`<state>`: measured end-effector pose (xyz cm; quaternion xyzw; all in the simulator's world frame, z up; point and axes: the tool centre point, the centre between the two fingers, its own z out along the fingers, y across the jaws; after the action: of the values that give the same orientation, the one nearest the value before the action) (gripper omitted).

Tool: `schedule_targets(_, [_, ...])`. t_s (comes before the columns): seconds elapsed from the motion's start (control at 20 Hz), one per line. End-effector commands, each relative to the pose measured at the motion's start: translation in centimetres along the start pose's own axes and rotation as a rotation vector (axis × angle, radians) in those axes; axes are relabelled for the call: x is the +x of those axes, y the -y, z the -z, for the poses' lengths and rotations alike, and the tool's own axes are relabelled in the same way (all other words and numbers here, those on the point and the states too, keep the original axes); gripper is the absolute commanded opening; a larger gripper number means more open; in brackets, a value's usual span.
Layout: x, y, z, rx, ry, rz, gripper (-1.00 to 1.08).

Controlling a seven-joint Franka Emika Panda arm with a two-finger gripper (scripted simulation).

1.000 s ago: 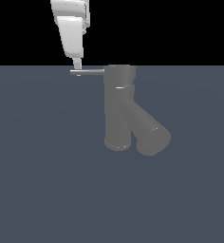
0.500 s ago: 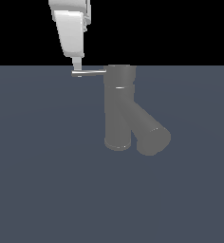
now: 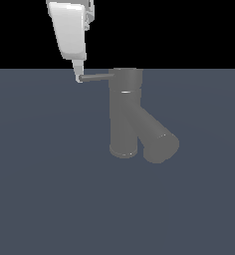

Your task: Turn on the faucet by rotating a designated handle.

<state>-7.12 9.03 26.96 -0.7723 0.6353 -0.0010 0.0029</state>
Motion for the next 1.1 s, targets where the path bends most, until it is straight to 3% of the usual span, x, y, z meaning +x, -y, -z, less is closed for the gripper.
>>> schedule_targets(0.0, [0.7,-0.9,0.0,-0.006,-0.002,-0.012,-1.00])
schedule_targets(0.05, [0.0,-0.2,0.0,0.000,-0.001,0.000,-1.00])
schedule_targets(1.05, [6.6,-6.5,0.1,-0.005,-0.002,-0.009,-1.00])
